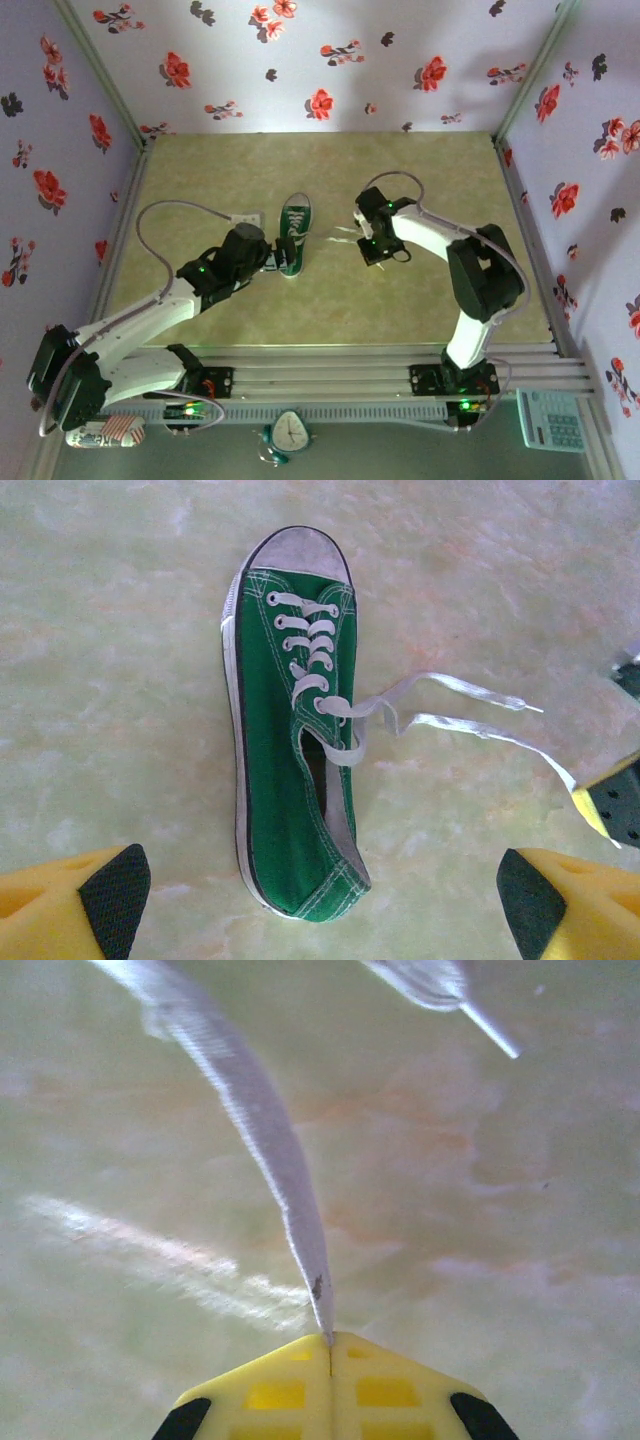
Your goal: Tie the shoes
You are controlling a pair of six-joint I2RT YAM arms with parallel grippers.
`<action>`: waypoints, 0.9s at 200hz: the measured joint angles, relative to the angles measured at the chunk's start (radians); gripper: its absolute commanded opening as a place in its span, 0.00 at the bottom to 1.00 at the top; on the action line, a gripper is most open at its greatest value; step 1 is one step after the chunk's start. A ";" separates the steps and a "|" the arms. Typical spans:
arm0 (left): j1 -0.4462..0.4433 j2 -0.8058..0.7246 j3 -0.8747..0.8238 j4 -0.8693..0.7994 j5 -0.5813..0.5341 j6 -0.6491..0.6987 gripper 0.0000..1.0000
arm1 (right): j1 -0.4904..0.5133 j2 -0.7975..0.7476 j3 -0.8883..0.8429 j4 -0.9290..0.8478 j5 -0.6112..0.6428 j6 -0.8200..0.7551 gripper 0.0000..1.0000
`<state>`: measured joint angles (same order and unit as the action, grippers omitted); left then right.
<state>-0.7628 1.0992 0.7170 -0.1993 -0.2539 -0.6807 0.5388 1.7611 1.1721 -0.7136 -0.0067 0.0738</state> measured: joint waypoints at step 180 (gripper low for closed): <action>0.026 -0.102 0.049 -0.032 -0.009 0.309 0.95 | 0.048 -0.616 0.001 0.145 -0.177 0.132 0.00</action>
<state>-0.7364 0.9974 0.7662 -0.2314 -0.2630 -0.3714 0.5873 1.1450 1.1728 -0.5690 -0.1837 0.2054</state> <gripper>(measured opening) 0.952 0.063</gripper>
